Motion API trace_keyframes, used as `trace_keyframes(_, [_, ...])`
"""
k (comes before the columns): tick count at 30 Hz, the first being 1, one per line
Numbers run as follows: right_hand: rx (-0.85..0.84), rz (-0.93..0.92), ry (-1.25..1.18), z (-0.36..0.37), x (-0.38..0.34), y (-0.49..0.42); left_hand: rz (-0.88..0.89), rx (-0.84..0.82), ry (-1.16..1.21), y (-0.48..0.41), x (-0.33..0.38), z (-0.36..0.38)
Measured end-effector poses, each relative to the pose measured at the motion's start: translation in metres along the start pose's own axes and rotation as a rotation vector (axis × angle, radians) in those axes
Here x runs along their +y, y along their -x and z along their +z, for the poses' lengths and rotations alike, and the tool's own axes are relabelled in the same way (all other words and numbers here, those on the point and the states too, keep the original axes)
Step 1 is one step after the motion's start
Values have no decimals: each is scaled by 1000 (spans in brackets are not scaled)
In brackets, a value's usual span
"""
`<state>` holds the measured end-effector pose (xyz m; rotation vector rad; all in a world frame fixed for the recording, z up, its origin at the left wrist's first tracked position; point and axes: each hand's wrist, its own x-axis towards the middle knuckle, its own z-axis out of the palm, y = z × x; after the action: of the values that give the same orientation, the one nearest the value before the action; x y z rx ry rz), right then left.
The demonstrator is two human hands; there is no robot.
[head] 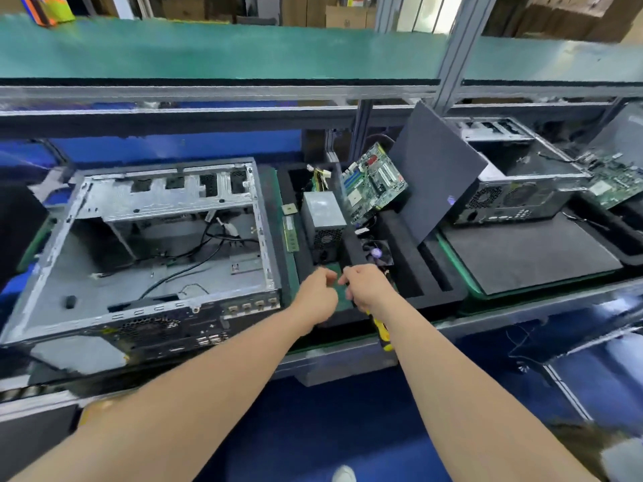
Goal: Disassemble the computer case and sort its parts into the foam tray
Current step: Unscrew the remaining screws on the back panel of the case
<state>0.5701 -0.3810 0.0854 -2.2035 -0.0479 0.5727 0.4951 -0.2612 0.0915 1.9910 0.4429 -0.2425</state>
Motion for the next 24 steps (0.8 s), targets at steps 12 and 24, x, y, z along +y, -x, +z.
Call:
trace_keyframes(12, [-253, 386, -596, 0, 22, -55, -403, -94, 482, -27, -4, 23])
trace_keyframes(24, [-196, 113, -1015, -50, -80, -37, -6, -167, 440, 3, 89, -31])
